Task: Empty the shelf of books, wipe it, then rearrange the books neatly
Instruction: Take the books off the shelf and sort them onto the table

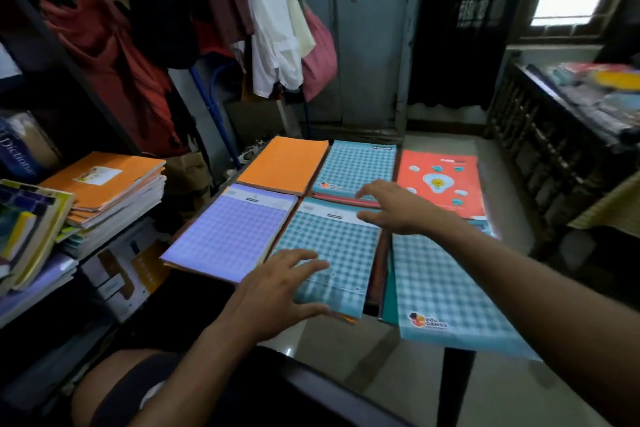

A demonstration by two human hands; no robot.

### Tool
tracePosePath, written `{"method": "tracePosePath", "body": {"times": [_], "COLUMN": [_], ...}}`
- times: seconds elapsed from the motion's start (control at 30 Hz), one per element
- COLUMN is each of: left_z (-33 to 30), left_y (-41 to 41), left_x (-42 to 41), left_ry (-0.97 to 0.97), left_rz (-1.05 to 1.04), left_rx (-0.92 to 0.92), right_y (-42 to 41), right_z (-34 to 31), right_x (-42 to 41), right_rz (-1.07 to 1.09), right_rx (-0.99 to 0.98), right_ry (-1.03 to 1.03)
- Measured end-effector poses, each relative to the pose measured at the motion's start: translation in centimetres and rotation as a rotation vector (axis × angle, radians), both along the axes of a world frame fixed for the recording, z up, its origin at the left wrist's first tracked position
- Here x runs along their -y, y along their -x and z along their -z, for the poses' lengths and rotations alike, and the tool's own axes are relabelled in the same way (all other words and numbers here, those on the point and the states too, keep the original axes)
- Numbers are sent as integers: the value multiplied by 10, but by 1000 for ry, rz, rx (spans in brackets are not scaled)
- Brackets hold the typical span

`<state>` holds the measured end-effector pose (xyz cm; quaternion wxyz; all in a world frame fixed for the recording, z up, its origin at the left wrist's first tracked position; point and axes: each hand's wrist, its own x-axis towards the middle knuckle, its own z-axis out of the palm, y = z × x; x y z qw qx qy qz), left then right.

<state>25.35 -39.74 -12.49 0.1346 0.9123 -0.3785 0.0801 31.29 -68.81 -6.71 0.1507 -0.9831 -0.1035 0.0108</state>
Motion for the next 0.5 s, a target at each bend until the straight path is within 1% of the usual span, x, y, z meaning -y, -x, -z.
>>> {"method": "tracePosePath", "body": {"times": [0.1, 0.17, 0.2, 0.27, 0.33, 0.4, 0.5], "left_z": [-6, 1, 6, 12, 8, 4, 0], "left_y": [27, 45, 54, 62, 58, 48, 46], "left_x": [54, 87, 100, 112, 111, 106, 105], "left_ry": [43, 18, -15, -66, -61, -108, -136], "left_rz": [172, 284, 316, 316, 253, 214, 189], "left_rx": [-25, 1, 19, 35, -37, -83, -79], "right_y": [42, 67, 76, 86, 90, 89, 85], "right_z": [11, 34, 47, 67, 78, 79, 75], "right_x": [48, 69, 75, 78, 70, 62, 57], "right_rz": [31, 100, 141, 207, 261, 329, 366], "right_rx": [-60, -86, -80, -50, -34, -29, -50], "right_ry": [117, 187, 184, 147, 121, 107, 84]}}
